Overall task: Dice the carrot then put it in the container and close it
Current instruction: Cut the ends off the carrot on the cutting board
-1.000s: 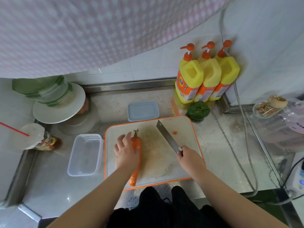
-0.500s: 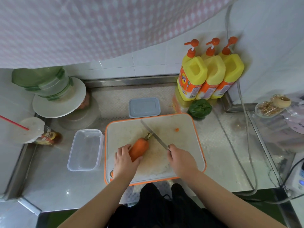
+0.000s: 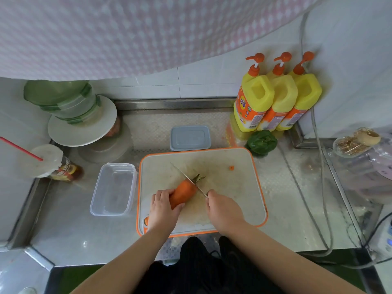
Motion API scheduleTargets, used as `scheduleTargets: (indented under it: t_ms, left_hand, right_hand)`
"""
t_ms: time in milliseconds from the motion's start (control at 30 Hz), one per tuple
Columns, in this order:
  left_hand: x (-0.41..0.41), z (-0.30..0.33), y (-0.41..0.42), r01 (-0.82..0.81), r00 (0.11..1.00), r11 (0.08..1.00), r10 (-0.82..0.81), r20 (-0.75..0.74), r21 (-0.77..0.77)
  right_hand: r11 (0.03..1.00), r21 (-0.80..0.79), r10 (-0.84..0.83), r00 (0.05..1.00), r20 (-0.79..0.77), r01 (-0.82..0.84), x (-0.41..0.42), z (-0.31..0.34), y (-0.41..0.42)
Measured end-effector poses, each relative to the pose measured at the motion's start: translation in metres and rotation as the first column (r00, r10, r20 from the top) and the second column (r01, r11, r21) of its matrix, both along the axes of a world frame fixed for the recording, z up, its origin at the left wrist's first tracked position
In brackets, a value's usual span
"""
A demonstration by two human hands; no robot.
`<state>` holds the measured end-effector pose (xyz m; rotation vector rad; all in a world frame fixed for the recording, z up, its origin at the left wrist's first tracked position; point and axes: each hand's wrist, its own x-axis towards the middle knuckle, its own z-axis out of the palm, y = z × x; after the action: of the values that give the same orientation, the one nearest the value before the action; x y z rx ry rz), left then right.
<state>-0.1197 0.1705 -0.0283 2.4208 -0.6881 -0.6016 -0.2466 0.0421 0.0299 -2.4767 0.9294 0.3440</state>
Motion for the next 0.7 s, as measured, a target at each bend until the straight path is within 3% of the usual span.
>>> scheduleTargets:
  t_ms: [467,700]
  left_hand:
    - [0.0,0.0,-0.001,0.001,1.0,1.0,-0.001,-0.014,0.009]
    - [0.002,-0.001,-0.002,0.011,1.0,1.0,-0.011,-0.006,0.016]
  right_hand:
    - [1.0,-0.005,-0.022,1.0,-0.002,0.022,0.002,0.006,0.004]
    - [0.998,0.013,-0.065,0.995,-0.08,0.066,0.009,0.01,0.003]
